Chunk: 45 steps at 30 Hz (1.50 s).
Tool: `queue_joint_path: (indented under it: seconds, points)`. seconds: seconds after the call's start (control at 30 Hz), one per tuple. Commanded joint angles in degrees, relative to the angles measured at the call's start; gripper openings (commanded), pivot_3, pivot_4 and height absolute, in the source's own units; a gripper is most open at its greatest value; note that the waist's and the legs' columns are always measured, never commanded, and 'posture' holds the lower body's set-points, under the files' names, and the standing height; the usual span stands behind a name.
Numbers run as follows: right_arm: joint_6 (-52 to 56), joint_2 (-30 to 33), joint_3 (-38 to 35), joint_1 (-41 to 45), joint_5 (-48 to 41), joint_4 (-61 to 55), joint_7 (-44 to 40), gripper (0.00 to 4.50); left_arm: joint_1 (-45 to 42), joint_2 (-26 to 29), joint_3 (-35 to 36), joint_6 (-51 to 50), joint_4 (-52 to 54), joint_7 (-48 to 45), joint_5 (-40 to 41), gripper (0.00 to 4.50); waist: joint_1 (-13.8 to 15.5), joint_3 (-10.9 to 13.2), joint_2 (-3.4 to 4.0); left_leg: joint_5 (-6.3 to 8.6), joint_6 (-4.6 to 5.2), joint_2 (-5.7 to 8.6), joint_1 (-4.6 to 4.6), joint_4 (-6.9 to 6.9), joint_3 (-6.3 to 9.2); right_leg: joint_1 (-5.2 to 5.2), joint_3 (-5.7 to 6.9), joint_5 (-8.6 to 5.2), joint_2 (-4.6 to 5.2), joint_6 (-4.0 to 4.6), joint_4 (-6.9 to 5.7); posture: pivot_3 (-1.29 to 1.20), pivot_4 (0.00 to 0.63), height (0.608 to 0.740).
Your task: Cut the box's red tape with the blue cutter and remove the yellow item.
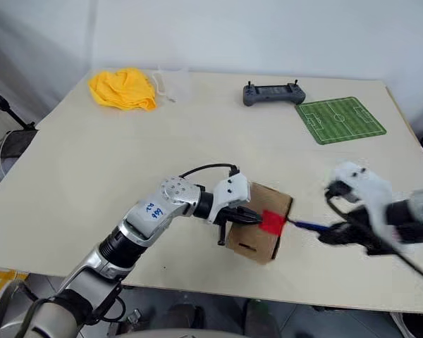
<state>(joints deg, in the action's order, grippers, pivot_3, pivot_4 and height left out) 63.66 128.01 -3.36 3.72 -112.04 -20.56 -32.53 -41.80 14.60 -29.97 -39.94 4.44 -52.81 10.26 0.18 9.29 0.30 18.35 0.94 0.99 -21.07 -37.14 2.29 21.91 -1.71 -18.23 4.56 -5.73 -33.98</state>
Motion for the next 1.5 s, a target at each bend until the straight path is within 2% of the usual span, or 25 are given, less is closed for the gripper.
queue_joint_path:
  seconds: [0.03, 0.2, 0.33, 0.43, 0.5, 0.57, 0.63, 0.77, 0.9, 1.0, 1.1, 1.17, 1.3, 1.4, 1.5]
  points:
    - [9.77, 0.99, -10.41, -9.02, -0.96, 2.03, -8.12, 0.10, 1.35, 2.35, -0.07, -2.20, -3.34, 1.70, -2.43, 0.00, 0.17, -0.03, 0.02, 0.03, -0.08, -0.01, -0.04, -0.02, 0.00, 0.05, 0.02, 0.01, -0.01, -0.02, 0.00, 0.00, 0.150, 0.740]
    - [14.03, 0.99, -21.12, -18.40, -0.96, 7.43, -8.97, 0.10, 1.42, 2.57, -0.02, -2.39, -3.11, 1.96, -2.00, 0.00, 1.27, -0.03, 0.11, -0.10, -0.33, 0.04, -0.65, -0.18, -0.04, 0.73, 0.00, 0.50, -0.02, -0.92, -0.20, 0.00, 0.150, 0.740]
    - [14.30, 0.99, -23.61, -20.79, -0.96, 9.38, -9.17, 0.10, 1.75, 2.63, 0.24, -2.42, -2.83, 2.15, -1.86, 0.00, 1.24, -0.01, 0.14, -0.15, -0.40, 0.08, -0.69, -0.27, -0.06, 0.83, -0.01, 0.48, -0.04, -0.87, -0.40, 0.00, 0.150, 0.740]
    - [13.69, 0.99, -23.74, -19.76, -0.96, 10.69, -10.47, 0.10, 1.93, 2.81, 0.66, -2.31, -2.26, 2.40, -1.54, 0.00, 1.20, 0.00, 0.14, -0.19, -0.40, 0.08, -0.65, -0.27, -0.08, 0.83, -0.03, 0.18, -0.04, -0.30, -0.49, 0.00, 0.150, 0.740]
    - [13.20, 0.36, -22.87, -18.10, -0.96, 10.67, -9.95, 0.10, 2.21, 2.76, 1.14, -2.07, -1.83, 2.63, -1.25, 0.00, 1.17, 0.00, 0.15, -0.21, -0.39, 0.09, -0.61, -0.27, -0.12, 0.83, -0.08, 0.14, -0.04, -0.20, -0.55, 0.00, 0.150, 0.740]
    - [11.88, -3.62, -22.06, -14.65, -0.96, 10.46, -6.82, 0.10, 2.92, 2.04, 2.92, -1.83, -1.09, 3.07, -0.04, 0.00, 1.29, 0.05, 0.08, -0.21, -0.40, 0.09, -0.59, -0.27, -0.14, 0.83, -0.10, 0.14, -0.06, -0.21, -0.58, 0.00, 0.150, 0.740]
    - [8.84, -10.91, -22.40, -10.95, -0.96, 9.61, -0.13, 0.10, 3.72, 1.54, 5.16, -0.32, -0.56, 2.73, 1.51, 0.00, 1.37, 0.16, -0.15, -0.22, -0.41, 0.10, -0.59, -0.27, -0.14, 0.82, -0.09, 0.16, -0.07, -0.25, -0.56, 0.00, 0.150, 0.740]
    - [6.43, -25.55, -24.75, -6.34, -0.96, 8.07, 15.08, 0.10, 4.68, 2.41, 9.94, 2.42, -0.51, 0.57, 4.63, 0.00, 1.38, 0.33, -0.40, -0.35, -0.64, 0.18, -0.83, -0.57, -0.13, 0.93, -0.10, 0.58, -0.12, -1.03, -0.60, 0.00, 0.150, 0.740]
    - [5.42, -38.03, -31.45, -7.81, -0.96, 3.16, 26.45, 0.10, 4.53, 5.63, 13.51, 4.72, -2.00, -2.25, 6.31, 0.00, 1.52, 0.36, -0.42, -0.48, -0.78, 0.27, -1.64, -1.04, -0.19, 1.81, -0.19, 0.67, -0.18, -1.19, -1.17, 0.00, 0.150, 0.740]
    - [2.78, -47.09, -36.29, -10.89, -0.64, -0.98, 32.30, 0.10, 4.02, 7.47, 14.76, 6.31, -2.64, -4.77, 7.26, 0.00, 1.58, 0.46, -0.60, -0.60, -0.78, 0.30, -1.63, -1.07, -0.22, 1.84, -0.21, 0.69, -0.24, -1.22, -1.57, 0.00, 0.150, 0.740]
    - [-0.57, -55.22, -40.04, -13.21, 1.00, -5.40, 34.64, 0.10, 3.39, 8.10, 15.67, 7.12, -3.08, -6.09, 7.86, 0.00, 1.89, 0.48, -0.62, -0.63, -0.68, 0.35, -1.62, -1.14, -0.25, 1.78, -0.28, 0.76, -0.25, -1.35, -1.57, 0.00, 0.150, 0.740]
    - [-2.40, -58.89, -41.65, -14.81, 1.02, -7.35, 35.76, 0.10, 3.08, 8.17, 16.17, 6.80, -3.27, -6.30, 8.22, 0.00, 1.94, 0.49, -0.64, -0.52, -0.37, 0.42, -1.60, -1.14, -0.29, 1.75, -0.35, 0.81, -0.23, -1.44, -1.57, 0.00, 0.150, 0.740]
    - [-4.32, -63.44, -42.95, -17.67, 9.81, -10.91, 37.58, 0.10, 3.59, 9.07, 14.88, 7.24, -2.53, -7.91, 7.67, 0.00, 1.78, 0.50, -0.66, -0.48, -0.20, 0.47, -1.50, -1.14, -0.39, 1.69, -0.39, 0.85, -0.16, -1.52, -1.56, 0.00, 0.150, 0.740]
    - [-7.26, -67.31, -39.80, -19.35, 18.51, -12.48, 45.61, 0.10, 4.29, 9.43, 12.93, 7.48, -1.65, -9.19, 6.92, 0.00, 1.51, 0.50, -0.66, -0.47, -0.20, 0.47, -1.40, -1.12, -0.43, 1.63, -0.47, 0.85, -0.14, -1.52, -1.56, 0.00, 0.150, 0.740]
    - [-9.17, -70.89, -33.24, -19.18, 26.94, -16.70, 50.29, 0.10, 3.99, 9.10, 11.14, 8.16, -2.54, -9.11, 5.58, 0.00, 1.33, 0.50, -0.67, -0.49, -0.23, 0.47, -1.35, -1.08, -0.44, 1.62, -0.54, 0.85, -0.14, -1.51, -1.56, 0.00, 0.150, 0.740]
